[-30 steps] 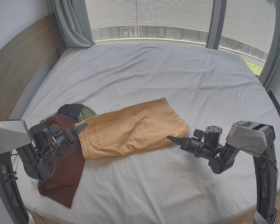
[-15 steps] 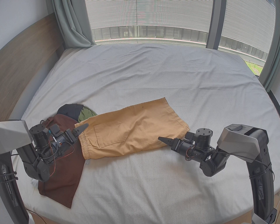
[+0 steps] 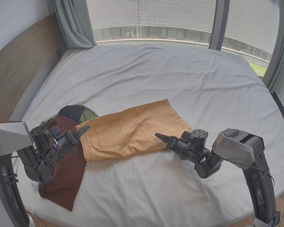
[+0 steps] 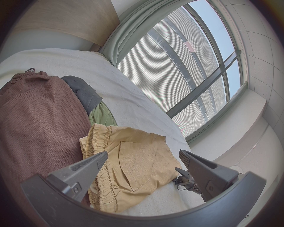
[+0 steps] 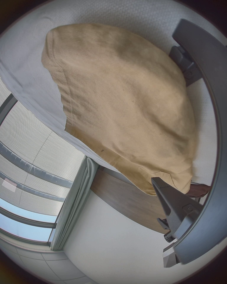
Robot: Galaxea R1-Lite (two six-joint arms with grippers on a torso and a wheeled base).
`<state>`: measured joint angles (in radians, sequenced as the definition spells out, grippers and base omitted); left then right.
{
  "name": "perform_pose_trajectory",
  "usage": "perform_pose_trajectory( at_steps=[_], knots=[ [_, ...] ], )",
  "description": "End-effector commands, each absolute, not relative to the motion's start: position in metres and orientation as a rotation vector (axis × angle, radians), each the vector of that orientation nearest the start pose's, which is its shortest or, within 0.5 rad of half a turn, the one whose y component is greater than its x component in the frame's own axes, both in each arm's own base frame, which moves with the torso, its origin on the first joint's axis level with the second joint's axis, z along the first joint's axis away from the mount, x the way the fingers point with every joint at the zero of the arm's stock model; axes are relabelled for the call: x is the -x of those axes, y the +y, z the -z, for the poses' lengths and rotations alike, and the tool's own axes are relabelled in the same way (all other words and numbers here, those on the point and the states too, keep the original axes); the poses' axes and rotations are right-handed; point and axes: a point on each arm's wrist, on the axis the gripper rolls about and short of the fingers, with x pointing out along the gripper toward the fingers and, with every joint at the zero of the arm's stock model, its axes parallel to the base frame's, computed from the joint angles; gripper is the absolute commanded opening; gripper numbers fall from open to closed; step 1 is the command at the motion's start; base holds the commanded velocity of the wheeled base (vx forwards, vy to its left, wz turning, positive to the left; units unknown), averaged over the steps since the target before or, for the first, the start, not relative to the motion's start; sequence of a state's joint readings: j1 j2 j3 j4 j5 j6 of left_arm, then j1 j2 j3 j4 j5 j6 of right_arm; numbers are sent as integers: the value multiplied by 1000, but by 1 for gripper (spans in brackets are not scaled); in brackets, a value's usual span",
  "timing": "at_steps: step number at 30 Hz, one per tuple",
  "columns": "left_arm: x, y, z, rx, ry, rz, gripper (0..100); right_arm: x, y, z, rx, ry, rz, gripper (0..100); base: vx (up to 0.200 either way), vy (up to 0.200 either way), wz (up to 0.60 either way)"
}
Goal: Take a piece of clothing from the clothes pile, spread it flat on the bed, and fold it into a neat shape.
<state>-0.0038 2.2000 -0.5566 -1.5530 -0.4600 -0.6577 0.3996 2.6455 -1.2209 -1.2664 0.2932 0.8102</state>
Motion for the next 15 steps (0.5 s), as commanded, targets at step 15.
perform_pose_trajectory(
  at_steps=[15],
  knots=[
    [-339, -12, -53, 667, 240, 418, 100, -426, 196, 52, -774, 454, -589, 100, 0, 0, 0]
  ],
)
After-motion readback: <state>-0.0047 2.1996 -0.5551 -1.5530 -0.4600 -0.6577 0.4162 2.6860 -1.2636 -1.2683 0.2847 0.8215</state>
